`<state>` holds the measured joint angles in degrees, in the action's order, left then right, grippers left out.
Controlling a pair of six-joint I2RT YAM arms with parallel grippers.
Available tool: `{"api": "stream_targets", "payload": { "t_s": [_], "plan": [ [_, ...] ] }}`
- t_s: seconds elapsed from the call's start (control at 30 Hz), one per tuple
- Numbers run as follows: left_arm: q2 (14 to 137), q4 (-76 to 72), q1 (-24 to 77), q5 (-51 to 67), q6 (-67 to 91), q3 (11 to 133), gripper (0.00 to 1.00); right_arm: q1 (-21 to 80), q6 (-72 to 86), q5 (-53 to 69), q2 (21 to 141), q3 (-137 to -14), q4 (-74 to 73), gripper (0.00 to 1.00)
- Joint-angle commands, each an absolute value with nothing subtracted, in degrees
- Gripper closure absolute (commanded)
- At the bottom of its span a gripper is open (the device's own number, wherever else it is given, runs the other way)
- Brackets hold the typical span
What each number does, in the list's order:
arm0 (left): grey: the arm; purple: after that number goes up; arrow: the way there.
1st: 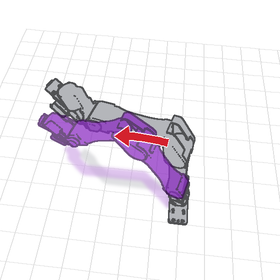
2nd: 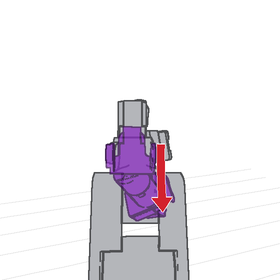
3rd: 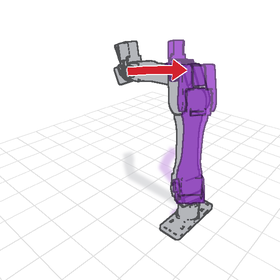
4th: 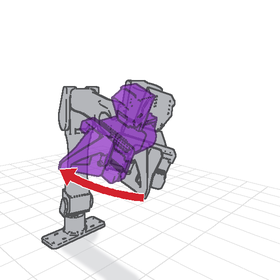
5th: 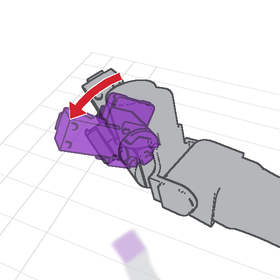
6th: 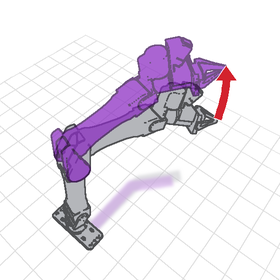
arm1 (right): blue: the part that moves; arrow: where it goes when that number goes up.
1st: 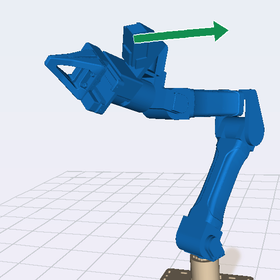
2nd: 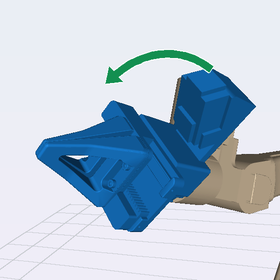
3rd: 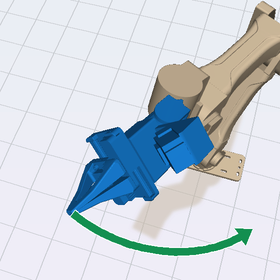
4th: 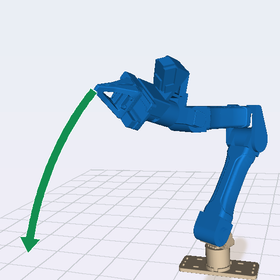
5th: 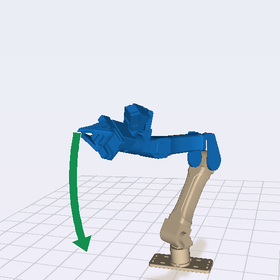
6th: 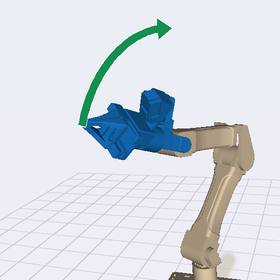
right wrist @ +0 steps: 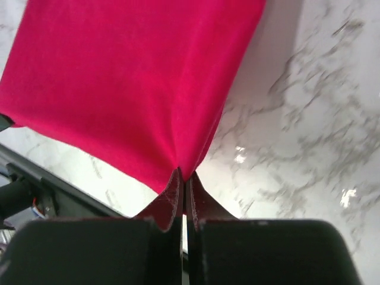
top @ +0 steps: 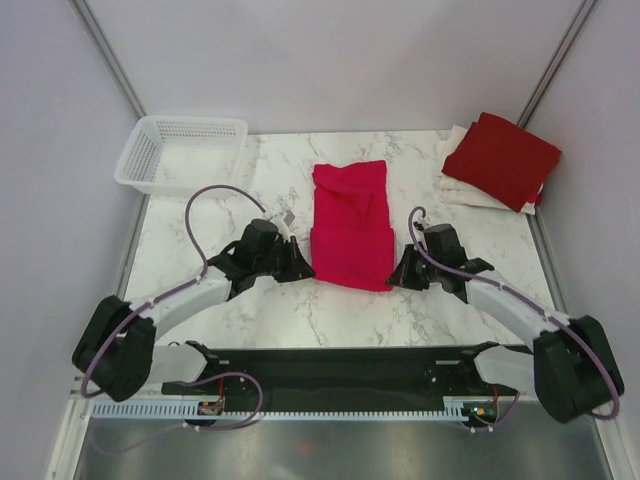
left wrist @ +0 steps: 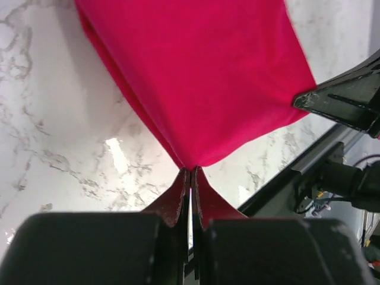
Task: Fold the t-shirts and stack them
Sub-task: Fold the tshirt
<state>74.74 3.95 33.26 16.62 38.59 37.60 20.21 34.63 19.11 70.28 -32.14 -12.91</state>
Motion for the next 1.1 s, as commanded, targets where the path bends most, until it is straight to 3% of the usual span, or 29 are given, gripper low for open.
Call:
{"api": "stream_targets", "payload": {
  "t_s": [0.0,0.23,0.27,0.33,0.7,0.9,0.93,0.97,1.0,1.03,1.07],
  "plan": [
    [67.60,2.99,35.41,16.61,39.38,35.95,0.98,23.99,39.27,15.83,60.49,-32.08,-21.87,1.00],
    [56.34,3.95,36.30,15.13,44.77,40.58,0.98,25.84,40.79,9.68,51.50,-38.39,-32.25,1.00],
    [56.25,24.49,36.04,14.94,44.13,41.82,0.98,25.93,40.17,7.93,52.11,-39.71,-32.60,1.00],
    [57.91,26.36,34.63,15.82,42.02,45.78,0.98,25.84,37.80,5.63,54.39,-43.76,-33.48,1.00],
    [76.36,28.04,28.04,18.98,33.06,65.02,0.98,21.63,29.27,0.79,76.72,-64.58,-33.75,1.00],
    [94.72,28.30,21.98,22.67,29.80,82.48,0.98,16.09,29.35,2.89,91.82,-77.23,-31.20,1.00],
    [97.97,28.47,21.10,23.46,29.53,85.57,0.98,14.60,29.79,3.94,97.85,-79.69,-30.42,0.96],
    [105.74,28.74,19.35,24.16,29.53,88.91,0.96,13.89,30.66,3.95,101.30,-85.55,-30.32,0.78],
    [109.91,29.09,18.47,26.61,29.44,96.86,0.96,13.19,31.02,5.61,105.08,-89.17,-29.89,0.53],
    [114.91,30.22,17.67,26.89,29.36,101.55,0.92,12.23,31.63,5.89,112.69,-93.21,-30.06,0.02],
    [123.31,32.06,16.36,27.59,29.53,106.21,0.60,11.61,31.90,7.19,116.33,-101.87,-31.02,0.02]
  ]
}}
